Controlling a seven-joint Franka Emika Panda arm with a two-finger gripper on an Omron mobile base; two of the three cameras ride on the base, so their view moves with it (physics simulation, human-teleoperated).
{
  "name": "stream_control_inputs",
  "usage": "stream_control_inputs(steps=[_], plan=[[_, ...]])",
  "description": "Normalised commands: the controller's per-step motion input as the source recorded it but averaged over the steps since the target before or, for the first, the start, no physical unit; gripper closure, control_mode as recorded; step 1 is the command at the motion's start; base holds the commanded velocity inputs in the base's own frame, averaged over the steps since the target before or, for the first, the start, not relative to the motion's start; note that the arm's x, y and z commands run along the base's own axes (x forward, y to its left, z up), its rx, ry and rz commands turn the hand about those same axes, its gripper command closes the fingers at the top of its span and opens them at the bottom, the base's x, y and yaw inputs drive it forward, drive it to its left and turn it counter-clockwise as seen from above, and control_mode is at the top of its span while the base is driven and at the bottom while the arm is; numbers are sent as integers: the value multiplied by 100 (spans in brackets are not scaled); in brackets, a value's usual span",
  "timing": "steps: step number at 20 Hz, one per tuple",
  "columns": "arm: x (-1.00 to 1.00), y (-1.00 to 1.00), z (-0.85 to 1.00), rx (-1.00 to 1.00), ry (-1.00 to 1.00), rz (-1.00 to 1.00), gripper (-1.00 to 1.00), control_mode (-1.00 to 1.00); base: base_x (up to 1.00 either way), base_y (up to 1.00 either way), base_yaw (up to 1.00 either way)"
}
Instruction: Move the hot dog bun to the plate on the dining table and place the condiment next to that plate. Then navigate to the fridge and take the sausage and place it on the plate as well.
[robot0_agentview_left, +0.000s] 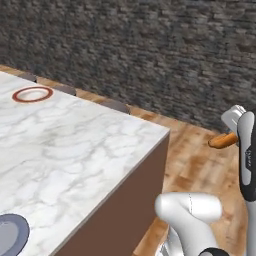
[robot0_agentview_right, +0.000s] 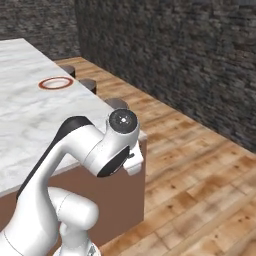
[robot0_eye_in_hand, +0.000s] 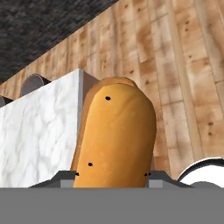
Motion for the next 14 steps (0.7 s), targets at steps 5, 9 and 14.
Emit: stream_control_inputs(steps=[5,9,14], plan=[[0,0,0,0,0,0,100,100,72,-88,30],[0,0,0,0,0,0,100,100,79,-89,29],[0,0,0,0,0,0,100,100,81,-90,28]])
